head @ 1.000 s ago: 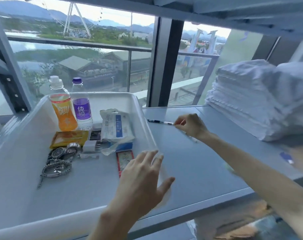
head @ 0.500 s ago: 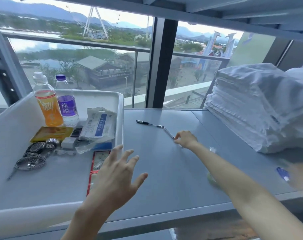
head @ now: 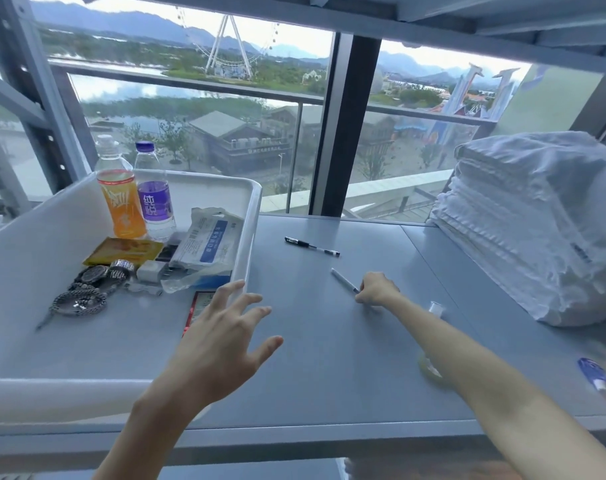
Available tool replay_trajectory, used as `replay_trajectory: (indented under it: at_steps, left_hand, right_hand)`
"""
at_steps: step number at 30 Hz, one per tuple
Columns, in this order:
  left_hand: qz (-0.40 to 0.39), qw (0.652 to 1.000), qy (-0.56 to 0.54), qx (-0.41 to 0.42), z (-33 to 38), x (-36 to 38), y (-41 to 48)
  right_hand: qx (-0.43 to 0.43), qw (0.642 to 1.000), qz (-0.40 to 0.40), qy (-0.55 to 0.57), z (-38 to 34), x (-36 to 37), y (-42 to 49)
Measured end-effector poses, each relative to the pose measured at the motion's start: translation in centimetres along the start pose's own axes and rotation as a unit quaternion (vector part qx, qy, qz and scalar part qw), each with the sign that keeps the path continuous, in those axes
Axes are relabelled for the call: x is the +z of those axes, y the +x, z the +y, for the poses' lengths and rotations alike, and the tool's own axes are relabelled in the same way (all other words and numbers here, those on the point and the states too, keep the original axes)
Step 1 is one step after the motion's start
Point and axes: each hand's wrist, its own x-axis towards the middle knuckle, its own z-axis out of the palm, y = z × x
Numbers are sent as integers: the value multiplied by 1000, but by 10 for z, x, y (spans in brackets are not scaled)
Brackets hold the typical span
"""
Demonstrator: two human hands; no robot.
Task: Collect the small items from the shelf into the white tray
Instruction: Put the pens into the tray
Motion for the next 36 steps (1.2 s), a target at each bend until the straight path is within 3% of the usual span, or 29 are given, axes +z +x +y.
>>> replay_trajectory:
  at_steps: [5, 8, 12, 16, 20, 25, 31, 36]
  left_hand:
    - [4, 1000, 0, 11, 0, 3, 0]
    - [23, 999, -30, 21, 1, 2, 0]
    - [92, 991, -86, 44, -2, -11, -9]
    - [190, 978, -89, 17, -34, -35, -24]
    - [290, 950, -80, -83, -88, -61, -41]
    - [254, 956, -71, -127, -136, -81, -63]
    - [254, 943, -96, -193, -181, -93, -91]
    - [183, 954, -108, -212, -212, -100, -101]
  right_hand:
    - [-68, 990, 6, 122, -6, -22, -8]
    - [-129, 966, 33, 223, -27, -50, -28]
    - [-266, 926, 28, 266, -73, -83, -68]
    - [-402, 897, 42, 182, -135, -94, -108]
    - [-498, 865, 21, 51, -195, -77, -133]
    - [-551, 833, 11, -47, -257, -47, -146]
    - [-570, 819, -12, -65, -315, -19, -151]
    - [-576, 812, -41, -81, -348, -2, -152]
